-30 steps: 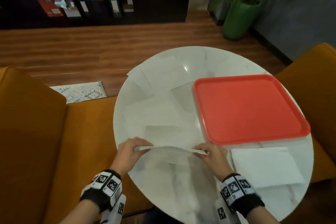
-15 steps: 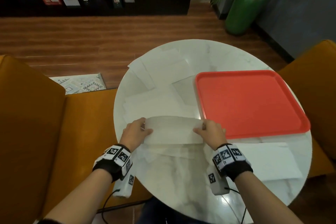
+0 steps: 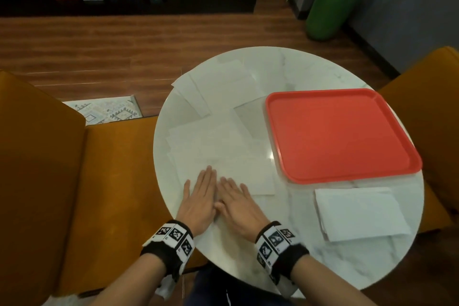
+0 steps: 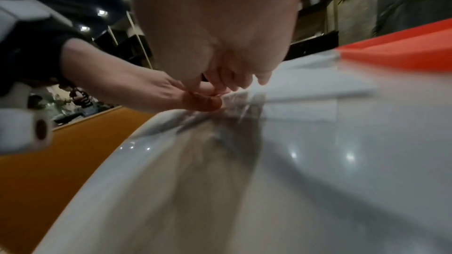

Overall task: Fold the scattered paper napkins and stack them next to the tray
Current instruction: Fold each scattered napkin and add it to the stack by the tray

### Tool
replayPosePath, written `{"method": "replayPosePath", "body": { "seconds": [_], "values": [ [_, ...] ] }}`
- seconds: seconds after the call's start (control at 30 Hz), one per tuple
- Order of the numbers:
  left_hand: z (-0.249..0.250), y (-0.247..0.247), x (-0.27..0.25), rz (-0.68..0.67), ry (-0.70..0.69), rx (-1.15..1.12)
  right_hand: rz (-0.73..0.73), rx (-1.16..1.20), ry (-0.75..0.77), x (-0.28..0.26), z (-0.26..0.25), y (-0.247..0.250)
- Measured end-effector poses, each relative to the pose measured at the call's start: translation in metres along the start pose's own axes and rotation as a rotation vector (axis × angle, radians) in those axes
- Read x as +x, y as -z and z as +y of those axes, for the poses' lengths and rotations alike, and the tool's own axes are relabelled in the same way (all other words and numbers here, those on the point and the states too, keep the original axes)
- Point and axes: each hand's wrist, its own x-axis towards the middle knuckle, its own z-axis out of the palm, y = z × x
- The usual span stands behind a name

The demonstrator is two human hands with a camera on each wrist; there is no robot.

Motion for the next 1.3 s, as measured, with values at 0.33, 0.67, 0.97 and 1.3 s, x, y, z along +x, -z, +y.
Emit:
{"method": "replayPosePath", "body": {
  "seconds": [0.33,0.67,0.97,1.3],
  "values": [
    [-0.014,-0.020,-0.001,0.035,-0.012,-0.043,0.024,-0.129,-0.170,-0.047,0.078,-0.008],
    [0.002,-0.012,-0.002,0.185,-0.072,-0.007,0.509,-0.273,-0.143,-0.022,0.091,-0.004],
    [0.043,0.053,0.030,0.240,-0.201,-0.052,0.752,0.169,-0.118,-0.050,0.077,0.060],
    [0.069,0.131,0.012,0.119,-0.330,-0.743,0.721,1.187,-0.270,-0.097,0.094,0.103]
  ]
}}
